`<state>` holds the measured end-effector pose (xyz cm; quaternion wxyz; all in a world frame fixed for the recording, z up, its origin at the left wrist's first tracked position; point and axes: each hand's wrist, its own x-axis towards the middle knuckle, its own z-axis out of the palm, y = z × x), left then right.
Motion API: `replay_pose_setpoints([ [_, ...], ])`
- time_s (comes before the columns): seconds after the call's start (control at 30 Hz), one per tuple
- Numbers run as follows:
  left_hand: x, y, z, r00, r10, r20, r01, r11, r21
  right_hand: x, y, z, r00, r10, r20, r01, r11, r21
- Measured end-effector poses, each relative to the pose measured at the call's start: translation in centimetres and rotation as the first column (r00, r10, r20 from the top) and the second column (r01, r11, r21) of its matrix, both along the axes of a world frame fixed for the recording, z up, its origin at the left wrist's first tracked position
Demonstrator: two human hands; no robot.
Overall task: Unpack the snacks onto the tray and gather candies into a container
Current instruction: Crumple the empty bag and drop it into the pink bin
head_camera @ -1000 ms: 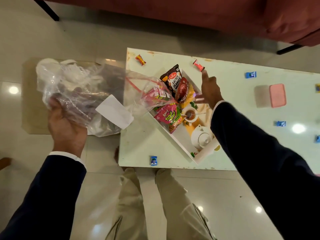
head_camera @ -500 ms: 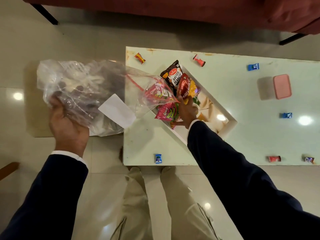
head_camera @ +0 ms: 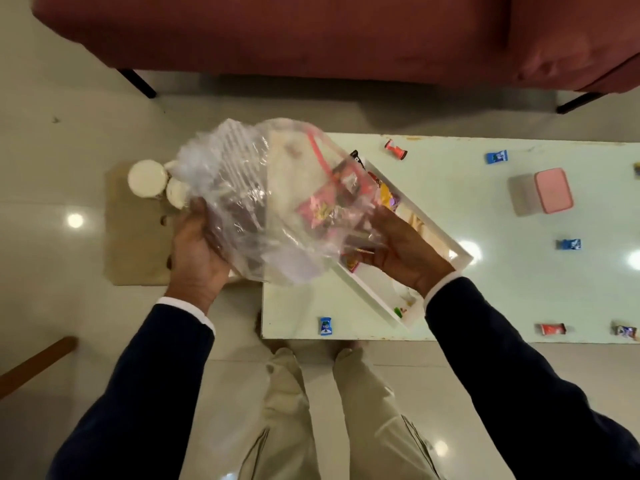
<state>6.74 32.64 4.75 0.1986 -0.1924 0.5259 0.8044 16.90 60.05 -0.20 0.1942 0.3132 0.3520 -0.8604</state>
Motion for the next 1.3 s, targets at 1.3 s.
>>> replay_pose_setpoints([
  [1.3,35.5,11.1,16.6,0.467,-0.881,-0.080,0.582,0.374,-0.722,30.9,3.5,21.8,0.832,0.467,-0.299,0.089,0.421,0.903],
])
